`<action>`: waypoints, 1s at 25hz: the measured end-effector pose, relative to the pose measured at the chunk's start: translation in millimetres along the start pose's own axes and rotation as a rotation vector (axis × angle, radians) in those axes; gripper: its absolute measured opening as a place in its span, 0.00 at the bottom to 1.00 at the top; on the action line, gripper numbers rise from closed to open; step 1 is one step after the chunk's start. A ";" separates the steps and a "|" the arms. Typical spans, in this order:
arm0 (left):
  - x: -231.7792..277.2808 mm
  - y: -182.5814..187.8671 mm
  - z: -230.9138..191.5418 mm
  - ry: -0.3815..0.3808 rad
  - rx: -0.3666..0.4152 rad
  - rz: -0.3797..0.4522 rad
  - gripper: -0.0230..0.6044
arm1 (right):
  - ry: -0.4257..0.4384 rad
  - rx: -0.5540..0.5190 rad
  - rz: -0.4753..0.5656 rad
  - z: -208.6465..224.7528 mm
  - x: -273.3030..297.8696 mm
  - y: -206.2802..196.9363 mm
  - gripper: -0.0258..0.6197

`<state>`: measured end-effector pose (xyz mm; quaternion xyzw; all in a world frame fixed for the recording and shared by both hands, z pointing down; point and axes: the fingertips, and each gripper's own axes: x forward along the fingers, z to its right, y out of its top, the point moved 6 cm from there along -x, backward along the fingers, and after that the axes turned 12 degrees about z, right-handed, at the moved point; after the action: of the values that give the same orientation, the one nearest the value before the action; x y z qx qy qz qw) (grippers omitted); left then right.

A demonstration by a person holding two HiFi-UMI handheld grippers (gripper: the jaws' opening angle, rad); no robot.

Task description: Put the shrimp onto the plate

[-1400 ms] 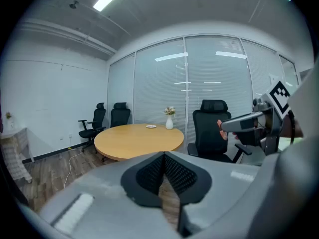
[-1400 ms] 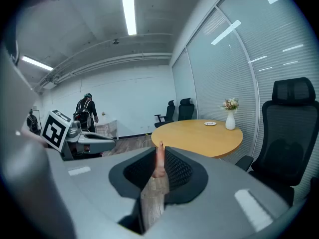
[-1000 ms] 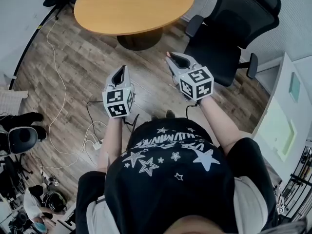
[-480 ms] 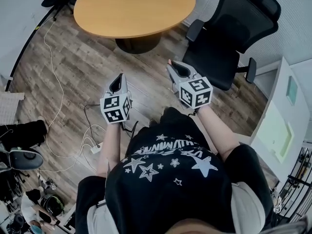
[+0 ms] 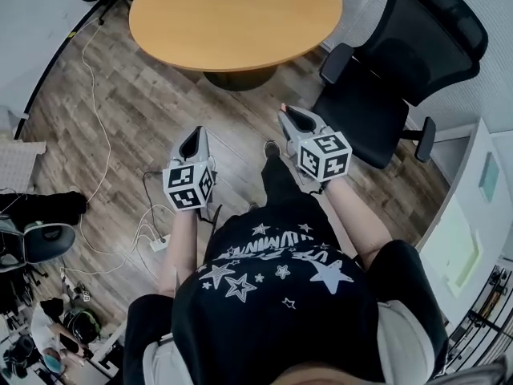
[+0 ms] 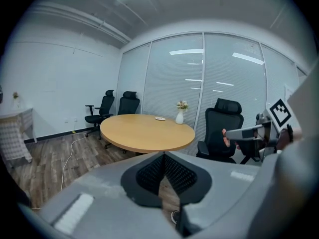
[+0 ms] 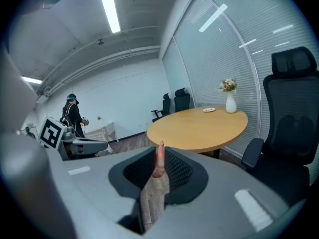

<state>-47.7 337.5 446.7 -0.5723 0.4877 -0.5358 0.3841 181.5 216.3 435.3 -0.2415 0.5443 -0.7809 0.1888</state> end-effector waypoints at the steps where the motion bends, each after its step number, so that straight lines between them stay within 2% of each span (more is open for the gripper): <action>1: 9.0 2.7 -3.0 0.005 0.007 -0.002 0.04 | 0.001 0.010 -0.004 7.0 10.9 1.2 0.13; 16: 163.0 60.7 -27.9 0.093 0.006 0.020 0.04 | 0.051 0.047 0.013 130.6 159.5 78.2 0.13; 25: 225.1 81.4 -34.7 0.152 0.016 0.038 0.04 | 0.083 0.061 0.023 184.9 208.6 102.6 0.13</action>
<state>-105.2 103.4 426.6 -0.5175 0.5218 -0.5743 0.3607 123.1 -74.8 428.3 -0.1965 0.5306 -0.8041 0.1823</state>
